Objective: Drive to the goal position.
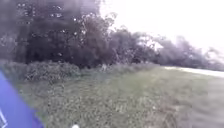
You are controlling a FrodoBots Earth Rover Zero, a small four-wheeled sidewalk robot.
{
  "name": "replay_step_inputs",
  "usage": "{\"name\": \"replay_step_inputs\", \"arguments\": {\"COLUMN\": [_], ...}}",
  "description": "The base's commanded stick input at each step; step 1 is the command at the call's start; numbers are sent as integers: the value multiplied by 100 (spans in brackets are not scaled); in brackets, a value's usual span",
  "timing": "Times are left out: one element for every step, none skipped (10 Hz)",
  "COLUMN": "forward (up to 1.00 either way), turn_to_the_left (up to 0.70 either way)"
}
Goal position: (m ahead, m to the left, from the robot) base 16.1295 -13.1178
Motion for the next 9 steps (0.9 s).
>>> {"name": "replay_step_inputs", "arguments": {"forward": [-52, -22, 0, 0, 0, 70, 70, 70, 70], "turn_to_the_left": [26, 11, 0, 0, 0, -35, -35, -35, -35]}}
